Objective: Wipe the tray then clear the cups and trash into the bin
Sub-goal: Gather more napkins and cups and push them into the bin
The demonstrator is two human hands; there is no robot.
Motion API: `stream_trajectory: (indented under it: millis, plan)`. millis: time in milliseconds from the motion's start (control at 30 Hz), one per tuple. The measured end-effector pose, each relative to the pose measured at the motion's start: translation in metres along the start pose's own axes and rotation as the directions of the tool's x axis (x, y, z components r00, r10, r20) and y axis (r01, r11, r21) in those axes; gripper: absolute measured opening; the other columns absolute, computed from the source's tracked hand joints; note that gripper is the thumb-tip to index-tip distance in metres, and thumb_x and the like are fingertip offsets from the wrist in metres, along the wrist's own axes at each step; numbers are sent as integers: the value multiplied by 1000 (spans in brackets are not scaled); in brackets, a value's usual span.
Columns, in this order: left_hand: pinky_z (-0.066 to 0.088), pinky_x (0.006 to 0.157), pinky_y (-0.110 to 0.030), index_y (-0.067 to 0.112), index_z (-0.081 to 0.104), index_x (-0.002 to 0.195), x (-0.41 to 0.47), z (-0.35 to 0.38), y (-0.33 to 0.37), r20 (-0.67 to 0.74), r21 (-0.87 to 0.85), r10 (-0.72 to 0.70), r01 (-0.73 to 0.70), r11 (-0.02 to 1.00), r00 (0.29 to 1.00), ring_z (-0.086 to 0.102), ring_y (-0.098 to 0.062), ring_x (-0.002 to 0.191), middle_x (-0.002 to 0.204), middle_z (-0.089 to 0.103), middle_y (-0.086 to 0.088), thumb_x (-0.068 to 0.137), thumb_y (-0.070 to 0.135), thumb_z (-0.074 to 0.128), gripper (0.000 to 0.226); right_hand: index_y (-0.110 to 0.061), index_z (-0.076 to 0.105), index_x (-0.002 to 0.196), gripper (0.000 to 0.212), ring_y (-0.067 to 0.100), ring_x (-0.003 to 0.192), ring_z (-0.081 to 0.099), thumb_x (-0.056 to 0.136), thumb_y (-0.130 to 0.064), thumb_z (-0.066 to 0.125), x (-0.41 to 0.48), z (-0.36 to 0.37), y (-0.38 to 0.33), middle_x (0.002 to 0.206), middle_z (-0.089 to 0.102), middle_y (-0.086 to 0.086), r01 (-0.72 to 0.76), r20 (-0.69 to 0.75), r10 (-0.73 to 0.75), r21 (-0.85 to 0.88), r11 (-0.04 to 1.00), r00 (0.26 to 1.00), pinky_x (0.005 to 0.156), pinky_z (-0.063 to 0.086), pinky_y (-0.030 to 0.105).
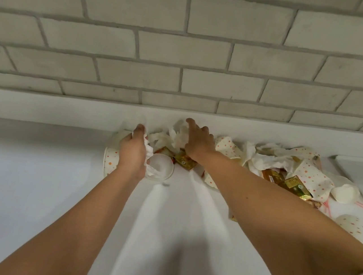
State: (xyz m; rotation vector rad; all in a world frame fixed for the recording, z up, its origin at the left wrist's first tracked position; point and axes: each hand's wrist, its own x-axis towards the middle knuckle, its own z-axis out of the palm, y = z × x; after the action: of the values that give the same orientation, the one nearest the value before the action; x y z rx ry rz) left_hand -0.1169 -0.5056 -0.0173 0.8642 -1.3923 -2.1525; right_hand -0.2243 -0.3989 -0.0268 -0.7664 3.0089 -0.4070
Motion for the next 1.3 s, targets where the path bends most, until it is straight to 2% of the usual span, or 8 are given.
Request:
stream_trajectory:
  millis: [167, 333, 533, 733, 867, 933, 1100, 1300]
  plan:
    - [16, 35, -16, 20, 34, 59, 0, 4, -3, 18, 27, 48, -49, 998, 999, 24, -8, 31, 53, 26, 1, 96, 32, 44, 40, -11, 49, 128, 32, 30, 118, 40, 97, -16, 44, 22, 7, 7, 132, 39, 9, 12, 2, -12, -136, 991, 1000, 97, 35, 39]
    - [18, 35, -14, 17, 37, 60, -6, 8, -2, 2, 26, 50, -51, 998, 999, 24, -7, 29, 49, 28, 4, 96, 33, 45, 40, -10, 42, 85, 15, 20, 78, 45, 99, -11, 36, 21, -25, 16, 76, 43, 1, 67, -246, 80, 536, 841, 966, 65, 34, 23]
    - [20, 37, -18, 18, 41, 65, -20, 19, -5, 26, 49, 42, -43, 998, 999, 27, -8, 35, 57, 30, 1, 96, 33, 47, 35, -12, 31, 86, 15, 8, 60, 34, 94, 0, 27, -4, -76, 31, 71, 35, -4, 131, -327, 225, 785, 605, 918, 52, 30, 18]
    - [27, 38, -16, 16, 50, 70, -34, 29, -2, 52, 87, 41, -45, 995, 998, 38, -8, 36, 59, 42, 1, 95, 36, 48, 32, -17, 51, 88, 42, 11, 49, 31, 82, 9, 17, -42, -101, 45, 64, 40, 1, 88, -220, 282, 906, 415, 934, 44, 24, 18]
    - [23, 35, -12, 16, 46, 68, -47, 36, 0, 87, 77, 54, -61, 995, 995, 35, -4, 30, 49, 45, 3, 96, 35, 47, 34, -14, 50, 65, 26, 15, 45, 34, 90, -17, 45, -68, -111, 61, 50, 39, -3, -33, -74, 351, 957, 289, 934, 48, 23, 20]
    - [24, 35, -13, 16, 46, 67, -54, 39, 0, 100, 90, 63, -72, 993, 993, 36, -4, 29, 39, 46, 8, 96, 34, 47, 34, -12, 52, 67, 31, 20, 59, 44, 85, -36, 60, -82, -114, 71, 62, 47, 0, -92, -61, 371, 919, 383, 927, 49, 29, 22]
    - [33, 53, -27, 20, 54, 68, -62, 43, -7, 91, 182, 56, -72, 981, 994, 47, -21, 59, 63, 52, -1, 89, 44, 51, 32, -7, 58, 83, 6, 13, 57, 45, 81, -3, 63, -118, -96, 94, 79, 52, 5, -277, 133, 245, 336, 900, 960, 44, 35, 18]
    - [32, 48, -24, 17, 52, 73, -86, 48, -12, 158, 200, 42, -74, 977, 987, 43, -14, 56, 69, 49, -1, 96, 37, 46, 31, -14, 44, 130, 53, 7, 54, 38, 83, -17, 68, -139, -45, 103, 97, 48, 0, -270, 427, 258, -34, 962, 867, 42, 33, 16]
